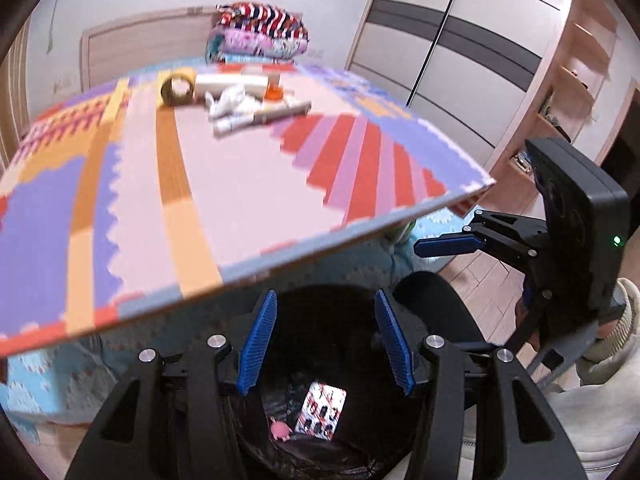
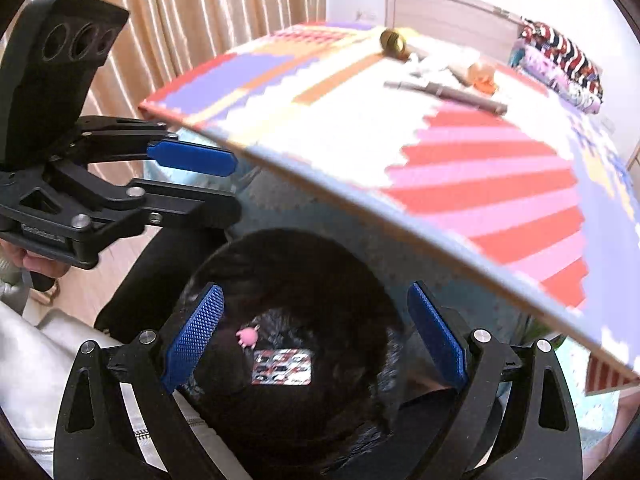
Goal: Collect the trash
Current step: 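Raise both tools out of the bag back over the bed, then grasp the grey plastic stick with the right tool while the left tool grasps the white tube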
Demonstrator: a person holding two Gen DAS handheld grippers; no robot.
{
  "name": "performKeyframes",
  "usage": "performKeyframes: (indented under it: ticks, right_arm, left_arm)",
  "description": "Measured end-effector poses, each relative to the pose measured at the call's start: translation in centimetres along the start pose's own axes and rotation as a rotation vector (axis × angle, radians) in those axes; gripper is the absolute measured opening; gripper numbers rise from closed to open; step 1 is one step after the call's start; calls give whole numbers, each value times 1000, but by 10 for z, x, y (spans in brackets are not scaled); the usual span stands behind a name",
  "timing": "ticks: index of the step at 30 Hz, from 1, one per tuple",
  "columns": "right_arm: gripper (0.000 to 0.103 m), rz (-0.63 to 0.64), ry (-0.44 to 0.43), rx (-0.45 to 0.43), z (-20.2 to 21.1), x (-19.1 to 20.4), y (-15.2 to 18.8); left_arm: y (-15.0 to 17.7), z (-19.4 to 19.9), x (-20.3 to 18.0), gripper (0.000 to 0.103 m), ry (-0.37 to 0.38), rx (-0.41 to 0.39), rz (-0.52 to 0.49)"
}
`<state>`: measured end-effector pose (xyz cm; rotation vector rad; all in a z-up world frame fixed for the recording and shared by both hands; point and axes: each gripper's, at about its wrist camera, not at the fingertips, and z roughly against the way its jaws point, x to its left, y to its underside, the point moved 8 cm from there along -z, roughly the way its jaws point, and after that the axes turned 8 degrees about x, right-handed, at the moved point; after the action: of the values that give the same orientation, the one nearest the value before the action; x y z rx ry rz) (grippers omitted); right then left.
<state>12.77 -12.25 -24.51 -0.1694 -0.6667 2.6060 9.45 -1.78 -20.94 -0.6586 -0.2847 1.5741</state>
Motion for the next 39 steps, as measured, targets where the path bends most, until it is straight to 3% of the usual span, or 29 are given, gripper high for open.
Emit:
performKeyframes:
  ticks: [13,23,32,34,36,39]
  right_arm:
    - [93,-22,34,-84,22,-43,-43]
    - [93,-13,102,-109,20,-80,-79]
    - [93,7,106,-128,8,-111,-113]
    - [90,18,113,-121,2,-116,-120]
    - [78,35,107,-108,-6,-120,-127]
    - [77,39,113,-104,-13,-130,-136]
  left_arm:
    - [-42,18,19,49,-53,-64,-46]
    - [-70,5,41,49,-72,-75,-52]
    - [-96,-15,71,49,-82,-66,-16]
    - [-103,-21,78,49,-83,-63,-4]
    - [-108,-26,84,49,-87,-61,-1]
    - [-118,-34,90,49,-94,-56,-5]
